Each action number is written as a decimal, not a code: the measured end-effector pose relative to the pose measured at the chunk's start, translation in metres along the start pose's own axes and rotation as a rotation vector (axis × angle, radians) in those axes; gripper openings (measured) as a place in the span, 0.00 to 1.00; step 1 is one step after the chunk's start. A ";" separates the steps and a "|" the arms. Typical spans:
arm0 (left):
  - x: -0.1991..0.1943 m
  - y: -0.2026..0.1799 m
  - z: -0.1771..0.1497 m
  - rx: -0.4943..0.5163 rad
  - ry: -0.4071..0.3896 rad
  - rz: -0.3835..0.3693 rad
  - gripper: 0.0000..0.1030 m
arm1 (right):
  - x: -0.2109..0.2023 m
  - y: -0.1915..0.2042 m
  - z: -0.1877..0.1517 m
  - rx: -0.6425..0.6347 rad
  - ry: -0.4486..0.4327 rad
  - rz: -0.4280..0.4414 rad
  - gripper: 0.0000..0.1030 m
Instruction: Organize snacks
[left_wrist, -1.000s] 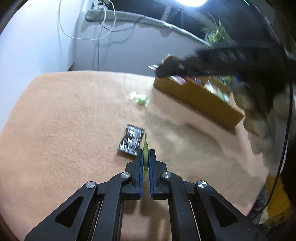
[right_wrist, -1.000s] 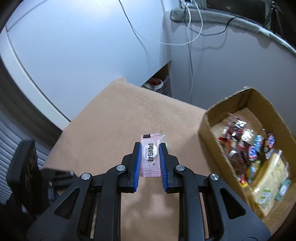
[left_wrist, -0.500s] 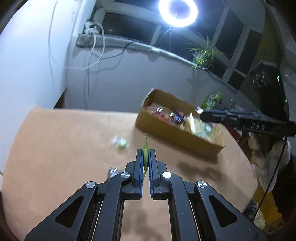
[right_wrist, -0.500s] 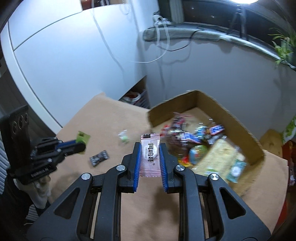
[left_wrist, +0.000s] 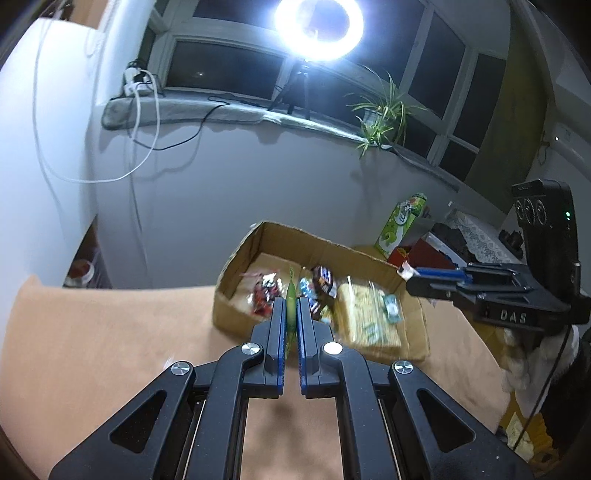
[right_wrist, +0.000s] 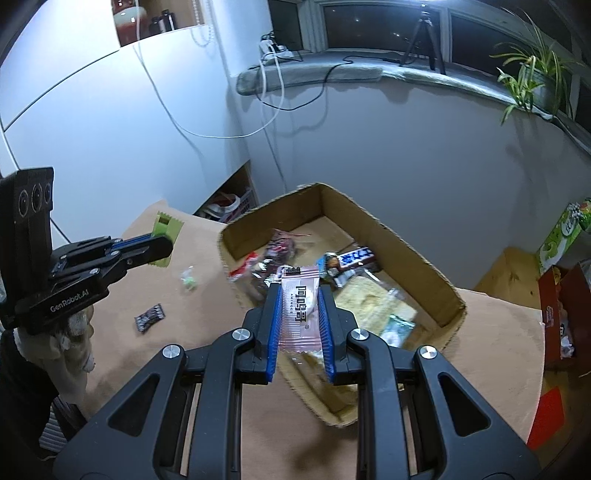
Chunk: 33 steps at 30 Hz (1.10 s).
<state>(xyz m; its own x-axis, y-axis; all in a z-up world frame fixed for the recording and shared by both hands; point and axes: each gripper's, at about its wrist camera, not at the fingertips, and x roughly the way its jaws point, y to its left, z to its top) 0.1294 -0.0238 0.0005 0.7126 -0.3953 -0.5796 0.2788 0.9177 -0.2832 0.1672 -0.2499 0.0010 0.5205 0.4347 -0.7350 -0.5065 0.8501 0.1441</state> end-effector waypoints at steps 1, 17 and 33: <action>0.005 -0.002 0.002 0.005 0.003 0.001 0.04 | 0.002 -0.004 -0.001 0.006 0.002 0.000 0.19; 0.065 -0.042 0.007 0.112 0.064 0.020 0.04 | 0.033 -0.051 -0.016 0.067 0.040 0.000 0.19; 0.074 -0.063 0.006 0.152 0.074 0.045 0.15 | 0.032 -0.057 -0.023 0.058 0.042 -0.019 0.22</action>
<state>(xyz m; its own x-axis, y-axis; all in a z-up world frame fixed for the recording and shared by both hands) 0.1678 -0.1101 -0.0201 0.6788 -0.3506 -0.6452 0.3461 0.9277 -0.1401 0.1970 -0.2911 -0.0463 0.4998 0.4062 -0.7650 -0.4554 0.8745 0.1668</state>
